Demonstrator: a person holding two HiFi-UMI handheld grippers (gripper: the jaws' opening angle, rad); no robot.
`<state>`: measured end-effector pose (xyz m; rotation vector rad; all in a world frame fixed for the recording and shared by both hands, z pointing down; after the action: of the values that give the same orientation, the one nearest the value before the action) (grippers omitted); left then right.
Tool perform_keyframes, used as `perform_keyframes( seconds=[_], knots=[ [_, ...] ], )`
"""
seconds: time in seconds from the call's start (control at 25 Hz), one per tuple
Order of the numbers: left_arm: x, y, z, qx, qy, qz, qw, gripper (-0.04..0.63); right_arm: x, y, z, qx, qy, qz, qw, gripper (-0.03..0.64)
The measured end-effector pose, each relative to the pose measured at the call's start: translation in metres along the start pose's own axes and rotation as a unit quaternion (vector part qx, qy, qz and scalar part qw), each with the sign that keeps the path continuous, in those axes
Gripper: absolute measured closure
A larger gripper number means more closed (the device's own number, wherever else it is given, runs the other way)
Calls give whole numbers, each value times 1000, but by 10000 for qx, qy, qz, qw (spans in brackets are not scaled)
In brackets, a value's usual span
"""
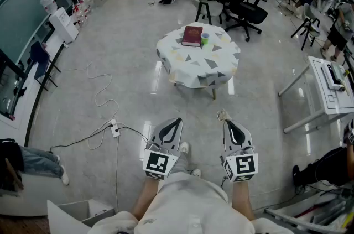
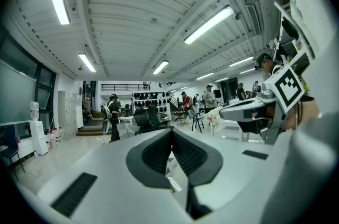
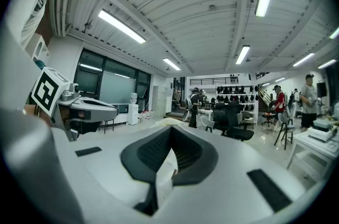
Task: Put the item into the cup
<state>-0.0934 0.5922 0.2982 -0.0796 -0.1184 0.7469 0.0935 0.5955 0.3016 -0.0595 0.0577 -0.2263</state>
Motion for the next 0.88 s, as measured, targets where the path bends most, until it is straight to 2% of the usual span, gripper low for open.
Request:
perform_keyframes(
  seconds=[0.4, 0.88],
  knots=[
    [-27, -45, 8, -47, 94, 72, 9999, 583, 16, -46, 8, -181, 14, 19, 9998, 612],
    [-109, -114, 14, -110, 201, 255, 9994, 583, 22, -145, 5, -361, 61, 133, 9992, 612]
  ],
)
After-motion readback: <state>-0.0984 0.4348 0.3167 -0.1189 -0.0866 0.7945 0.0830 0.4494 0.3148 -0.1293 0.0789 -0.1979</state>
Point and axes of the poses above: the fingertips, and each gripper's own axes: y backward along the fingers, x to its right, z out of its underside, the point moved 3 cm from there along y, backward along the fingers, and after that the axes turned 11 degrees about z, right-handed, at the moved point
